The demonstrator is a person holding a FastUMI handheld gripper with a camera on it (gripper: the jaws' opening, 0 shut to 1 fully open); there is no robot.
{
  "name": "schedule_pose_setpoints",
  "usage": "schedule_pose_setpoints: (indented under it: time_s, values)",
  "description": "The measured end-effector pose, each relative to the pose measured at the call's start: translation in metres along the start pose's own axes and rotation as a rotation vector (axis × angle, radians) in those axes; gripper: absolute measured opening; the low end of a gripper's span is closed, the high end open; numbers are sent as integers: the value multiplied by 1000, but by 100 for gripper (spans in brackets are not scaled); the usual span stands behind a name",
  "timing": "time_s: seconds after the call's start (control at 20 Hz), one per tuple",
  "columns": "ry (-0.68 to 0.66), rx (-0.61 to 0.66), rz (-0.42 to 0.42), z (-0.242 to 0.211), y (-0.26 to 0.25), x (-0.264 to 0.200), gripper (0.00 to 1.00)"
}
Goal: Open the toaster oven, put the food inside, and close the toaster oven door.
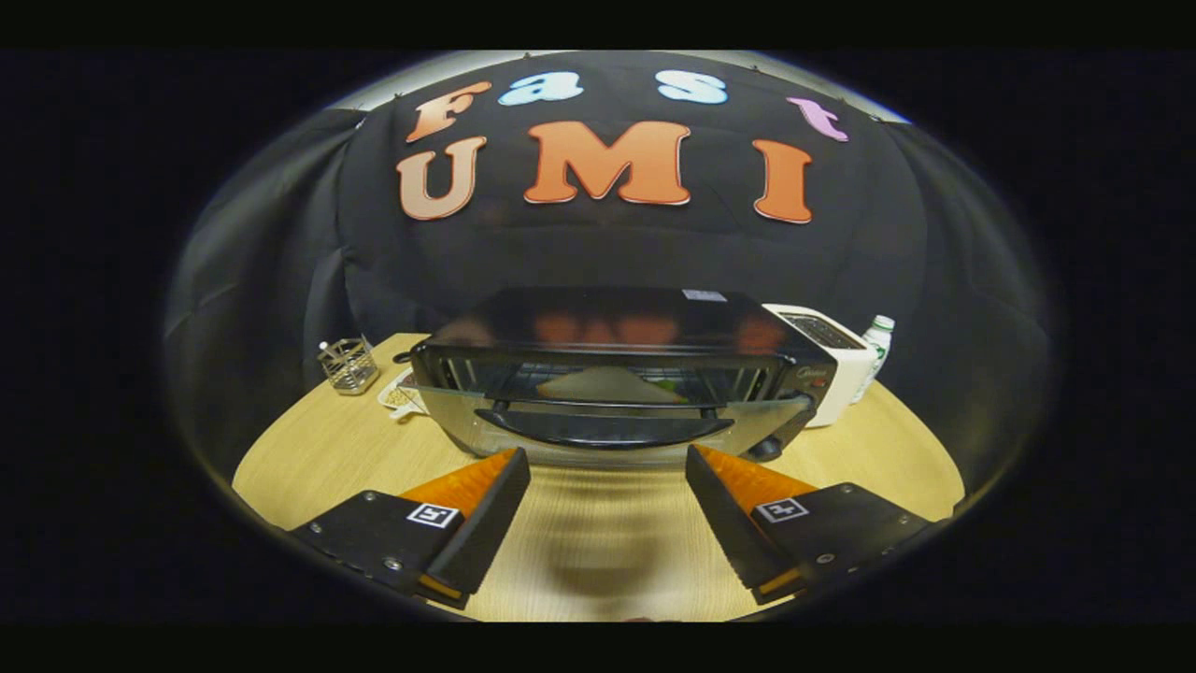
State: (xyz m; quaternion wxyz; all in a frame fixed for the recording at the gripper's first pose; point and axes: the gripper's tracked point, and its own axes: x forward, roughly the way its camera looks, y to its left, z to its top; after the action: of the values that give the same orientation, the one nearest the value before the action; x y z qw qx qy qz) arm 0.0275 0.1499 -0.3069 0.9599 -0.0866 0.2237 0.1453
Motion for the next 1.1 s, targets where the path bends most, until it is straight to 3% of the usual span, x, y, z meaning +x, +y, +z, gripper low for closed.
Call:
schedule_pose_setpoints:
  time_s: [0.4, 0.85, 1.1]
  values:
    - [-12, 2, -12, 30, -21, -28, 99]
    - [-219, 32, -50, 154, -82, -89, 99]
    - [-300, 20, -97, 199, -104, -124, 99]
